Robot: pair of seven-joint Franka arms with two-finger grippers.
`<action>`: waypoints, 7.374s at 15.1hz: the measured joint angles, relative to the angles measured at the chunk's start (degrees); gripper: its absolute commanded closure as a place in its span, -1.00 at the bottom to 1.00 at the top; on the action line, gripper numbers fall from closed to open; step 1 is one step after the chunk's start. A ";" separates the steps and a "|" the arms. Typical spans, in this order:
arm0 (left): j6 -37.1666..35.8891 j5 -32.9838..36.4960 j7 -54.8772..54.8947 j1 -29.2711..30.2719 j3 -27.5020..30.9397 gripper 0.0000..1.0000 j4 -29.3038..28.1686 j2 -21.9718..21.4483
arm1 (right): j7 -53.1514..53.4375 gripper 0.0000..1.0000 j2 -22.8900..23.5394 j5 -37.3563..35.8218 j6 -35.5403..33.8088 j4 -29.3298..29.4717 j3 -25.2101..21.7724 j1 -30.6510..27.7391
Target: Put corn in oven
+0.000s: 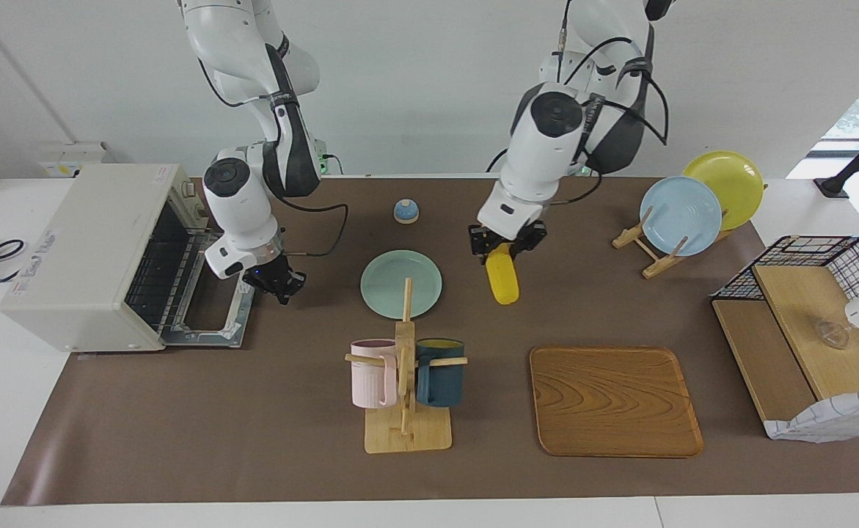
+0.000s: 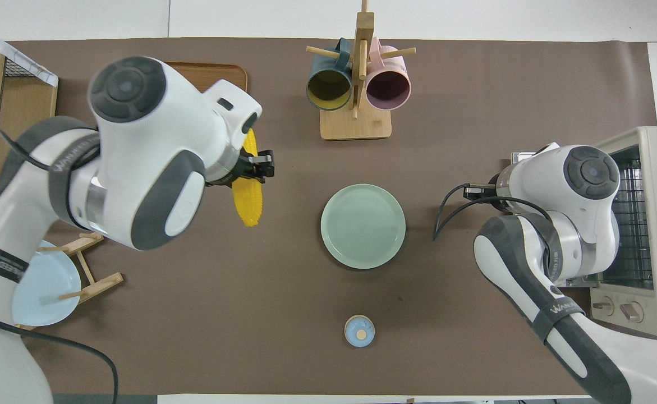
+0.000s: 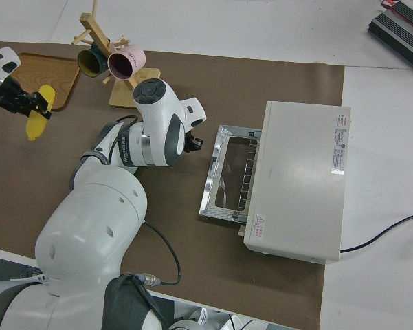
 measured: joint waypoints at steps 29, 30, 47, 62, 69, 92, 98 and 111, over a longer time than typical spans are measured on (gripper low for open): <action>12.21 -1.03 -1.48 -4.87 1.93 -1.00 -3.91 3.44 | -0.28 -1.00 0.70 -0.20 -11.10 7.21 -0.43 -0.77; 8.68 -1.02 0.84 -1.97 2.08 -1.00 -3.36 1.07 | -0.28 -1.00 0.70 -0.20 -11.15 7.23 -0.36 -0.73; -23.44 3.02 21.12 20.58 1.93 -1.00 -0.10 -16.69 | 37.54 -1.00 21.84 -5.77 -16.48 32.66 1.46 31.74; -28.75 3.01 21.12 20.51 1.59 -1.00 7.35 -14.26 | 36.73 1.00 18.06 -9.20 -15.75 24.90 1.42 32.75; -28.80 2.86 21.12 20.50 1.59 -1.00 7.78 -13.48 | 22.62 1.00 11.93 -11.24 -35.17 31.58 0.11 22.68; -28.80 2.66 21.12 20.50 1.55 -1.00 7.87 -13.45 | -13.30 1.00 -4.52 -13.34 -25.41 4.33 -0.05 -12.11; -28.80 2.65 21.12 20.47 1.51 -1.00 7.87 -13.46 | -13.37 0.73 -5.42 -13.34 -21.88 2.33 -0.04 -12.82; -28.80 2.65 21.12 20.47 1.51 -1.00 7.87 -13.45 | -12.63 1.00 -3.96 -12.45 -26.86 10.03 0.89 -7.55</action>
